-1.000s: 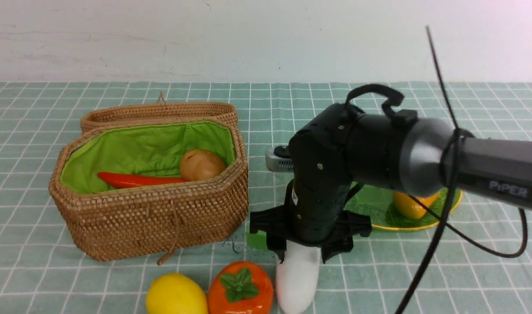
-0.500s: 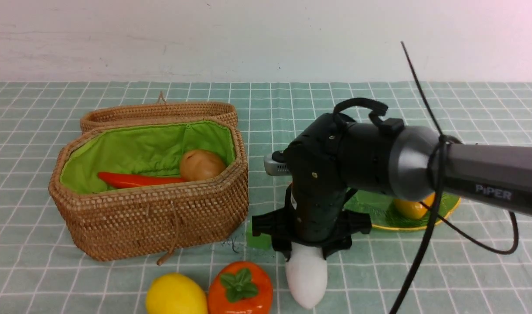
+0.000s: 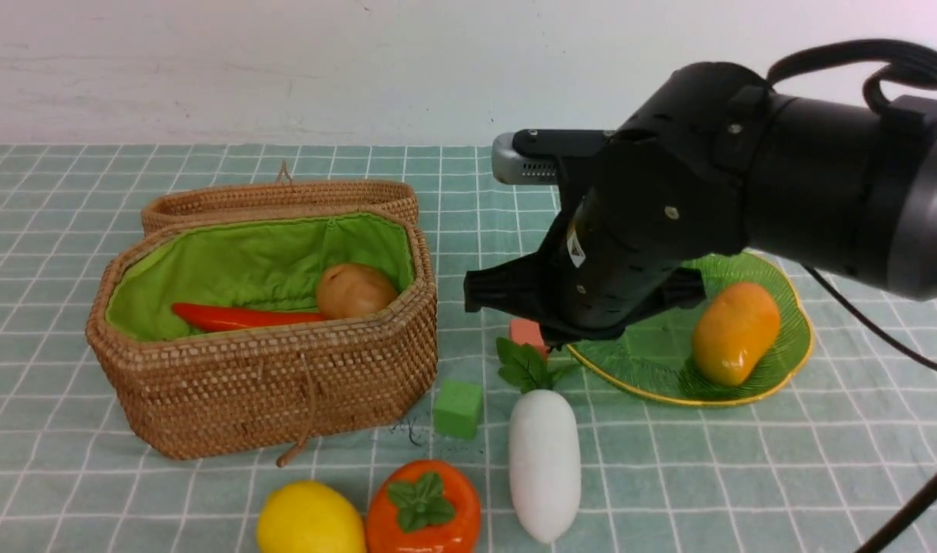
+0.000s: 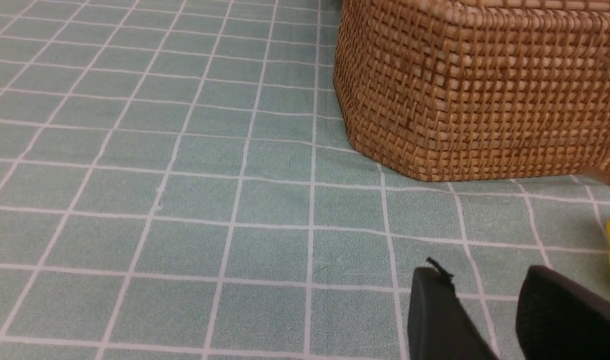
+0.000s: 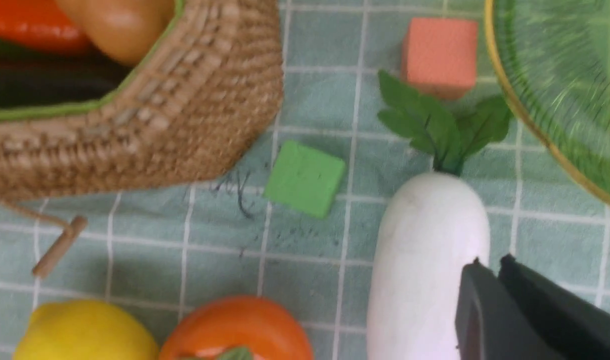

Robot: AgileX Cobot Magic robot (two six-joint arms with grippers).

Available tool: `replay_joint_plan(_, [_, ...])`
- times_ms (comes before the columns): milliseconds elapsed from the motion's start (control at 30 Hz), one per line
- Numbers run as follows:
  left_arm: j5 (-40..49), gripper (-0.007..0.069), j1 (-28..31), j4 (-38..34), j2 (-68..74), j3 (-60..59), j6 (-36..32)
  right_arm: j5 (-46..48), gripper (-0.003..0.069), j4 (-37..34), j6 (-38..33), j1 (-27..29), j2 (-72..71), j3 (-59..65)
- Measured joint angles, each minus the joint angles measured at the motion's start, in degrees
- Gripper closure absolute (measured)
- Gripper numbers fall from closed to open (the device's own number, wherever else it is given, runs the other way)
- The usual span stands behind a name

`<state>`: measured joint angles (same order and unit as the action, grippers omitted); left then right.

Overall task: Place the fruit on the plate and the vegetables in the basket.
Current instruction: Take a daikon with your right arm and place it on the basket on the left.

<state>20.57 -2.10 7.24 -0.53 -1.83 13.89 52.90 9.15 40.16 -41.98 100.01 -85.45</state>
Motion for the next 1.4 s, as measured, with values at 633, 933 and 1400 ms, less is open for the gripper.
replay_joint_plan(633, [0.00, 0.0386, 0.00, 0.00, 0.00, 0.00, 0.00, 2.99, 0.0024, -4.68, -3.89, 0.00, 15.69, 0.00])
replay_joint_plan(933, [0.00, 0.0386, 0.00, 0.00, 0.00, 0.00, 0.00, 5.10, 0.0140, -1.52, -4.01, -0.05, 17.84, -0.06])
replay_joint_plan(1400, [0.00, 0.0386, 0.00, 0.00, 0.00, 0.00, 0.00, -2.34, 0.0140, 9.03, -12.62, 0.18, 2.36, -16.18])
